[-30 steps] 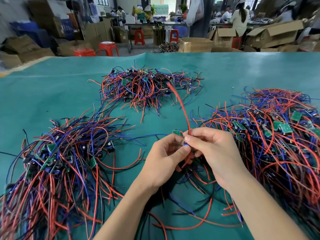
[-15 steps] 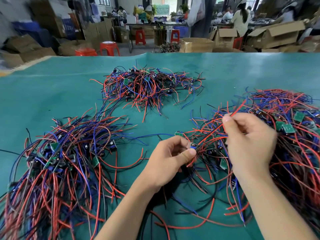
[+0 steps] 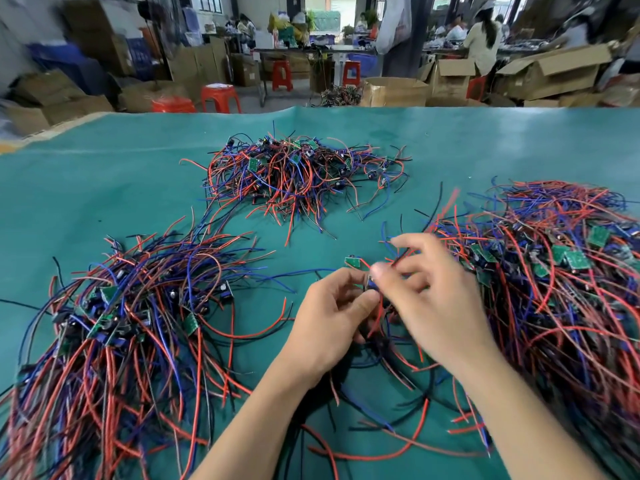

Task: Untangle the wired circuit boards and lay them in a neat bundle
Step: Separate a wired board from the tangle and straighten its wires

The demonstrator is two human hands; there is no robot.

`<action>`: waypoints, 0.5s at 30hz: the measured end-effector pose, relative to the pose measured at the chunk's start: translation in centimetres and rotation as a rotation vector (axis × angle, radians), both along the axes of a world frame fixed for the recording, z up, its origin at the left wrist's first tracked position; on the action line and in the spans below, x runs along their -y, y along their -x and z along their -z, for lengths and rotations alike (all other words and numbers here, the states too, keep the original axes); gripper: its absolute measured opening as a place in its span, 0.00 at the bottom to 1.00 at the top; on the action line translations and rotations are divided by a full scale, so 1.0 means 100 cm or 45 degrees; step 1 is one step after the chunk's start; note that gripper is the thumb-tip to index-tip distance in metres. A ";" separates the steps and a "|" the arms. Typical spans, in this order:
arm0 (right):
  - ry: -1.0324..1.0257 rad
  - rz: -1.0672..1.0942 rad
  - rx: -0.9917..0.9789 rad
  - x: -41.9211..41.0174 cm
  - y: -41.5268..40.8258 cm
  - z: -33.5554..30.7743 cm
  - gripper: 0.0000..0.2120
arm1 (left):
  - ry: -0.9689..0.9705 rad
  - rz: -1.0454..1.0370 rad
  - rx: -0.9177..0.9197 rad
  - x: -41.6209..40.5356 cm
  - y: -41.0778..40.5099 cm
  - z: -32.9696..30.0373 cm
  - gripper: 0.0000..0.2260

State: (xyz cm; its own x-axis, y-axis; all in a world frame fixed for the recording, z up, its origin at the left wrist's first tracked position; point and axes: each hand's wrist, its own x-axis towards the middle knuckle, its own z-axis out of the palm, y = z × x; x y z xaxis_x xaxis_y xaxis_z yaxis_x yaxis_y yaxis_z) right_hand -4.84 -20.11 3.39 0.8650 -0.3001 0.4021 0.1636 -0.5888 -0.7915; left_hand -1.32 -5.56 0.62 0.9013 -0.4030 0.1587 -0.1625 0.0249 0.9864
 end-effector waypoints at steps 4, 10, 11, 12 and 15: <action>0.107 -0.128 -0.033 -0.001 0.001 0.002 0.08 | 0.016 0.004 -0.018 0.001 0.001 0.000 0.05; 0.054 -0.128 0.059 -0.002 0.003 -0.003 0.13 | 0.022 -0.024 -0.041 0.001 0.000 0.000 0.08; 0.067 -0.124 0.080 -0.003 0.004 -0.002 0.13 | 0.030 -0.025 -0.039 0.000 0.000 0.000 0.08; 0.060 -0.115 0.110 -0.004 0.004 -0.003 0.12 | 0.027 -0.024 -0.033 0.001 0.001 0.000 0.08; 0.010 -0.024 0.246 -0.002 0.004 -0.005 0.10 | -0.031 0.007 -0.009 0.001 0.001 0.001 0.08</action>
